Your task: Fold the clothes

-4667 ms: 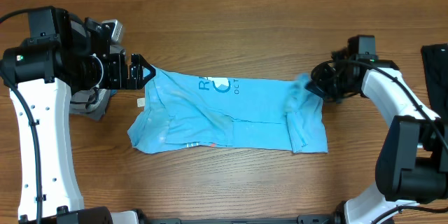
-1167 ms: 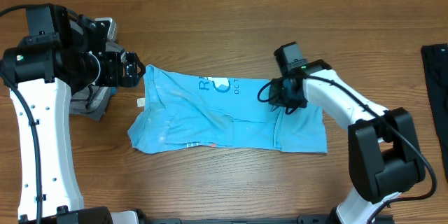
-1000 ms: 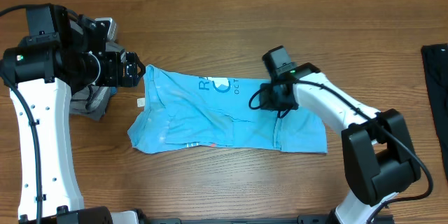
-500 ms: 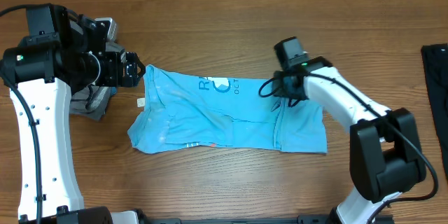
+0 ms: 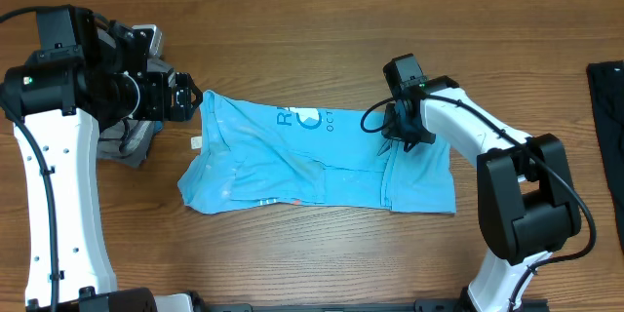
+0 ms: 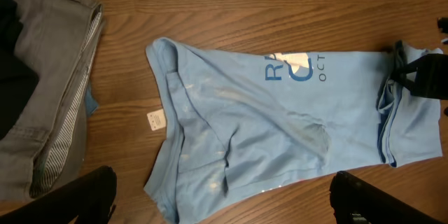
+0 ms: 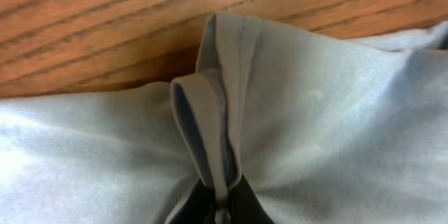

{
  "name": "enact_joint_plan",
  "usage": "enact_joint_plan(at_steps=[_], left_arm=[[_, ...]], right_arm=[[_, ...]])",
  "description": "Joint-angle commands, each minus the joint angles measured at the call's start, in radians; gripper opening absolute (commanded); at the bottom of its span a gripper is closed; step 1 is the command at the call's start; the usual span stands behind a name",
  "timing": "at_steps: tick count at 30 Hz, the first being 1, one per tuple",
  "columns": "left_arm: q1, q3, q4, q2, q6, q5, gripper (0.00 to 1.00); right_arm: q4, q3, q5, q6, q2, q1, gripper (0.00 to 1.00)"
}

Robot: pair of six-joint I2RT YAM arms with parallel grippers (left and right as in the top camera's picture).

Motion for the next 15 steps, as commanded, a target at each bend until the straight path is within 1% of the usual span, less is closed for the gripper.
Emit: enact_joint_plan(at_steps=[1,7,12,15], left_arm=[[-0.006,0.009,0.003,0.002,0.004,-0.003,1.00],[-0.006,0.009,0.003,0.002,0.005,-0.003,1.00],[-0.006,0.009,0.003,0.002,0.004,-0.003,1.00],[-0.006,0.009,0.003,0.002,0.005,-0.003,1.00]], right_arm=[[-0.031,0.068,0.026,-0.006,-0.038,0.005,0.04],[-0.077,0.112,0.019,-0.003,-0.058,0.024,0.04],[-0.083,0.106,-0.057,-0.001,-0.057,0.031,0.04],[-0.085,0.106,-0.069,-0.001,-0.057,0.053,0.06]])
